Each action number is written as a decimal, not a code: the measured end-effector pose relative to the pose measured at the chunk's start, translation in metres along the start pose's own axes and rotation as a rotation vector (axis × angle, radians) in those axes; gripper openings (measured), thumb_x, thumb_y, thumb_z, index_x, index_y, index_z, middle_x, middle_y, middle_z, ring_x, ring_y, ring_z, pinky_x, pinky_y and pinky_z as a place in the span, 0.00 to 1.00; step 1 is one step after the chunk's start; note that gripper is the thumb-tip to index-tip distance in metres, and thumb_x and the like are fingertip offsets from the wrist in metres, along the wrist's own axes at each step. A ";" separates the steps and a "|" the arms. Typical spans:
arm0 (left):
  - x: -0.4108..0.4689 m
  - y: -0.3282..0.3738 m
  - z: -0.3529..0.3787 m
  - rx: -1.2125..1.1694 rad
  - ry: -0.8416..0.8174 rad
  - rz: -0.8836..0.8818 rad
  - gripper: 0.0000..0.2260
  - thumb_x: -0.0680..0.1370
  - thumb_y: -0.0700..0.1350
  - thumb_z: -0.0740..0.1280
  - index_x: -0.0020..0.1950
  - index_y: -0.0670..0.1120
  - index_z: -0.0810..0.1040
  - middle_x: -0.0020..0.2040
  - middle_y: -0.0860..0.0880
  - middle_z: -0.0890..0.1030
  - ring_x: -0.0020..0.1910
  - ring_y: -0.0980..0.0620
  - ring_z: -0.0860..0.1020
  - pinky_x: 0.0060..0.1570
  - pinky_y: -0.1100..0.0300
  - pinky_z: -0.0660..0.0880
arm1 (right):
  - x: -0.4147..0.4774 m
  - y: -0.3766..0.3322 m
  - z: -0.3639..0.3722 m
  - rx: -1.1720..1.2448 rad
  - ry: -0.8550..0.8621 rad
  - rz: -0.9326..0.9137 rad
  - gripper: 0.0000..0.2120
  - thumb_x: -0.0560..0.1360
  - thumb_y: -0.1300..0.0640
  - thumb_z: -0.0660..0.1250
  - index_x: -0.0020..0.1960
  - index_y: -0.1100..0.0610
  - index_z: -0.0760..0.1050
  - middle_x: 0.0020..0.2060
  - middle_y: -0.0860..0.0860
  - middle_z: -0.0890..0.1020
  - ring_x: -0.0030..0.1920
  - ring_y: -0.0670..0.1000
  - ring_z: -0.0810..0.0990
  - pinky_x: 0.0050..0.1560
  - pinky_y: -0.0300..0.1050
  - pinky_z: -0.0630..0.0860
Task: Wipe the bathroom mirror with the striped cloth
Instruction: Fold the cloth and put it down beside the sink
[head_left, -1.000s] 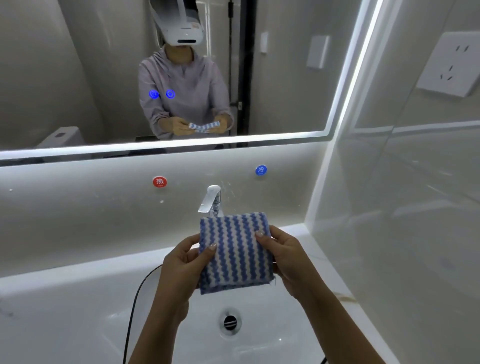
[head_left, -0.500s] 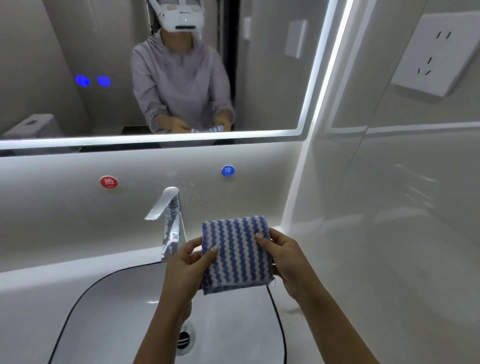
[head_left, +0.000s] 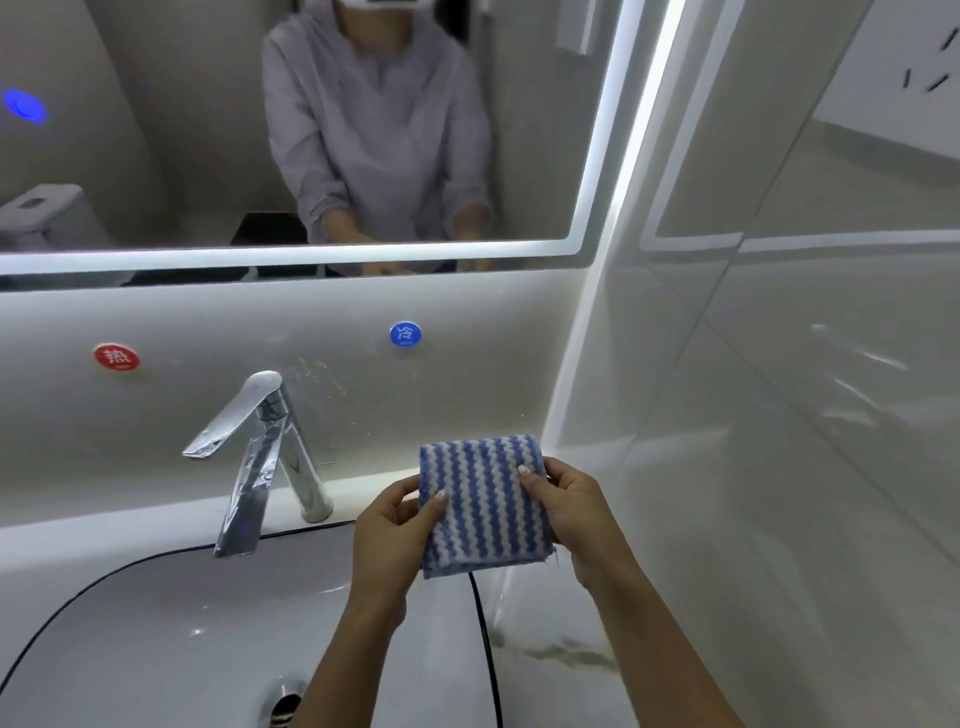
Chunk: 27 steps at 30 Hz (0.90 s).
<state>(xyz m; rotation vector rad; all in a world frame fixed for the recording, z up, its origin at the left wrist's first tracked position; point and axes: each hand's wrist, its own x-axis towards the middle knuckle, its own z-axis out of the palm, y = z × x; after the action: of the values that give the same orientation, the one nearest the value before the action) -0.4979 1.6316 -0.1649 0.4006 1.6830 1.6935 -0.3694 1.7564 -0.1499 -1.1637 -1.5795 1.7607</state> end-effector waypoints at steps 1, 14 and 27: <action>0.008 -0.003 0.003 0.016 0.000 -0.006 0.10 0.75 0.42 0.70 0.55 0.48 0.78 0.44 0.46 0.86 0.42 0.49 0.84 0.37 0.58 0.80 | 0.007 0.002 -0.001 -0.001 0.024 0.001 0.04 0.78 0.54 0.65 0.51 0.49 0.78 0.43 0.46 0.85 0.39 0.45 0.84 0.34 0.37 0.78; 0.126 -0.055 0.052 0.256 0.022 -0.078 0.11 0.76 0.46 0.69 0.57 0.45 0.77 0.49 0.46 0.84 0.46 0.48 0.83 0.50 0.46 0.80 | 0.123 0.059 -0.010 -0.010 0.164 0.052 0.06 0.79 0.55 0.64 0.52 0.53 0.79 0.41 0.48 0.86 0.40 0.49 0.85 0.40 0.47 0.82; 0.161 -0.123 0.081 0.584 0.058 -0.318 0.14 0.78 0.46 0.65 0.62 0.42 0.75 0.56 0.42 0.81 0.48 0.43 0.80 0.50 0.47 0.78 | 0.172 0.144 -0.016 -0.167 0.145 0.221 0.10 0.79 0.56 0.62 0.40 0.48 0.77 0.40 0.48 0.83 0.43 0.51 0.84 0.49 0.52 0.81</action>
<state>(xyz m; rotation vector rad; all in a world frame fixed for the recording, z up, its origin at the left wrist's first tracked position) -0.5258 1.7867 -0.3161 0.3257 2.1435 0.9780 -0.4190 1.8765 -0.3336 -1.5628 -1.5853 1.6573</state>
